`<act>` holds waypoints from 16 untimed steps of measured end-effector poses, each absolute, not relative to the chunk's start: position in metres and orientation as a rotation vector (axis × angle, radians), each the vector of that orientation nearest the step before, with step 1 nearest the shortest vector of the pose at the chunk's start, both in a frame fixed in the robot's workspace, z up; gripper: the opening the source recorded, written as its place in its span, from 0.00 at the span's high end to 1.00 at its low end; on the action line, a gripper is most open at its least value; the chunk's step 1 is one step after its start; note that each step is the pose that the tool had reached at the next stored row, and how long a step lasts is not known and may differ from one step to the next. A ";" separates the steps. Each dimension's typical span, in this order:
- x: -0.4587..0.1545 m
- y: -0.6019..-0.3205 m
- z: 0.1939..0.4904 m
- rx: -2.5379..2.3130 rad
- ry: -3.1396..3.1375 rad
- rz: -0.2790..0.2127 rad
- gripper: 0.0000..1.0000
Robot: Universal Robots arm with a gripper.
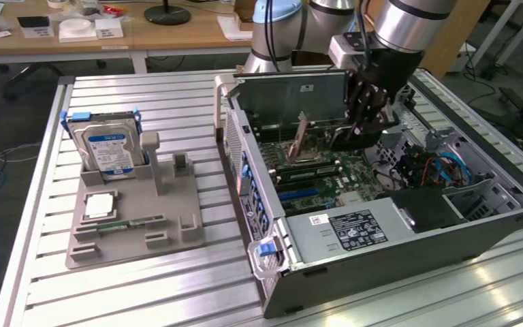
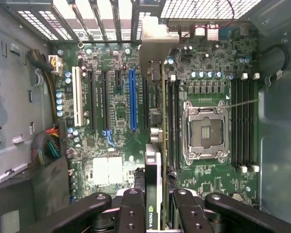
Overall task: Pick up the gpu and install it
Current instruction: 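Insert the gpu into the slot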
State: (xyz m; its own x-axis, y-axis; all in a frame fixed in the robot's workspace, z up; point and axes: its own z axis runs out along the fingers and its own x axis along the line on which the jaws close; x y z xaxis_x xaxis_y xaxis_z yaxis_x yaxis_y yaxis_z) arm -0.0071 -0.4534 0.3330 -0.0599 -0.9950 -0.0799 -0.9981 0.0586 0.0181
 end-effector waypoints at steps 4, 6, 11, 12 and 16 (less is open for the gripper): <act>-0.012 -0.453 0.331 -2.122 2.252 0.105 0.74; -0.012 -0.453 0.331 -2.122 2.252 0.105 0.74; -0.012 -0.453 0.331 -2.122 2.252 0.105 0.74; -0.012 -0.453 0.331 -2.122 2.252 0.105 0.74; -0.012 -0.453 0.331 -2.122 2.252 0.105 0.74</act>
